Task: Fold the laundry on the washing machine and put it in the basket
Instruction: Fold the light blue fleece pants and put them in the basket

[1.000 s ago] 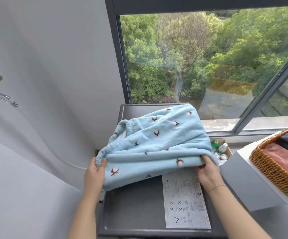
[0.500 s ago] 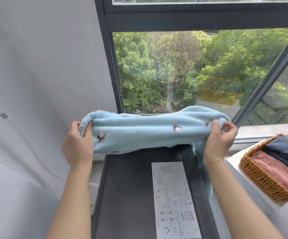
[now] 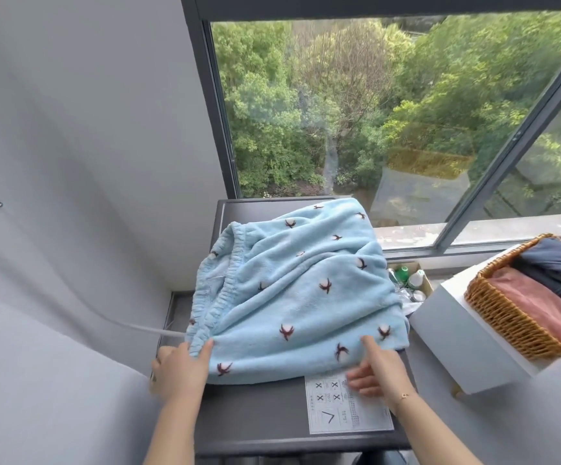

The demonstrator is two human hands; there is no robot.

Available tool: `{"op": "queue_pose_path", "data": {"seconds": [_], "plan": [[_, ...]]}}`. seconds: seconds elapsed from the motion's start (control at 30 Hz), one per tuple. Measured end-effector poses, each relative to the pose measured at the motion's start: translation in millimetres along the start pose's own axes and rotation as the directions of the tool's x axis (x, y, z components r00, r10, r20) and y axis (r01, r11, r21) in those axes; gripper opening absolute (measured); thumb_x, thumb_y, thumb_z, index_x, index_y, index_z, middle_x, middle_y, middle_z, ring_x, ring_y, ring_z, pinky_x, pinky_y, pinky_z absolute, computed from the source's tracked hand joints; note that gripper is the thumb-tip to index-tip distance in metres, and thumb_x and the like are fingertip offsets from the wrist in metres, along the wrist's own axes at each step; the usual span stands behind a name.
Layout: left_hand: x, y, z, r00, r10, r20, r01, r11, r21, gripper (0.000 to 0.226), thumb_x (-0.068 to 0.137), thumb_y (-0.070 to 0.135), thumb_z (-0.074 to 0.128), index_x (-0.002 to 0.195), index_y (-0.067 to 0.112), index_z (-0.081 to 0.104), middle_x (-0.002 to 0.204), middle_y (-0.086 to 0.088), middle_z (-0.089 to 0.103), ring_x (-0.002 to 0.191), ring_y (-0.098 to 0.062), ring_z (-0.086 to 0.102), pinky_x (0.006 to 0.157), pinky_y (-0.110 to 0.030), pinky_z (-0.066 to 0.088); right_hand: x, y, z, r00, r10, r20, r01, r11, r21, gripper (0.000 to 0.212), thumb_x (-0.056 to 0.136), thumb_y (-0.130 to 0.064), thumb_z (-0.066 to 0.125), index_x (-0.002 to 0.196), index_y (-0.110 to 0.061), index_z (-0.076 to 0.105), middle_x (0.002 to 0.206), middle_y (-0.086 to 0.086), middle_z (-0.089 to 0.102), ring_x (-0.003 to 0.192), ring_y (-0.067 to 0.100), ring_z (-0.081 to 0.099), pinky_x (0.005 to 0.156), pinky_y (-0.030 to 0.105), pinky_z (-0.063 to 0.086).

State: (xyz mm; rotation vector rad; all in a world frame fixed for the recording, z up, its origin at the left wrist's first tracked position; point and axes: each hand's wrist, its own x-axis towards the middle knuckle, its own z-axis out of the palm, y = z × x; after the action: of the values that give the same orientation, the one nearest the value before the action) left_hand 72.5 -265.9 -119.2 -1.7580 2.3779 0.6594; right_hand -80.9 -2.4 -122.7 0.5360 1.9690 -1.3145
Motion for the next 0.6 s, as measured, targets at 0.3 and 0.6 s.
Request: {"op": "queue_pose_path", "data": {"seconds": [0.3,0.6], "plan": [[-13,0,2,0.994,0.109,0.004,-0.104,0.956,-0.274,0.032,0.091,0.026,0.060,0.113,0.002,0.064,0.104,-0.023,0.060,0.103,-0.037,0.055,0.082,-0.036,0.042,15,-1,15,0.987,-0.150,0.063,0.070,0.741,0.668,0.026,0.093,-0.010,0.058,0.118,-0.002,0.056,0.106,0.014,0.067,0.086,0.023,0.066,0.061,0.026,0.058],[-6,88,-33,0.788,0.288,0.544,0.607,-0.219,-0.764,0.044,0.087,0.035,0.060,0.126,0.014,0.056,0.121,-0.020,0.063,0.117,-0.039,0.055,0.093,-0.050,0.044,48,-96,-21,0.990,-0.140,0.005,0.098,0.722,0.685,0.026,0.093,-0.034,0.057,0.111,-0.015,0.060,0.074,0.001,0.073,0.067,0.016,0.068,0.057,0.025,0.056]]}}
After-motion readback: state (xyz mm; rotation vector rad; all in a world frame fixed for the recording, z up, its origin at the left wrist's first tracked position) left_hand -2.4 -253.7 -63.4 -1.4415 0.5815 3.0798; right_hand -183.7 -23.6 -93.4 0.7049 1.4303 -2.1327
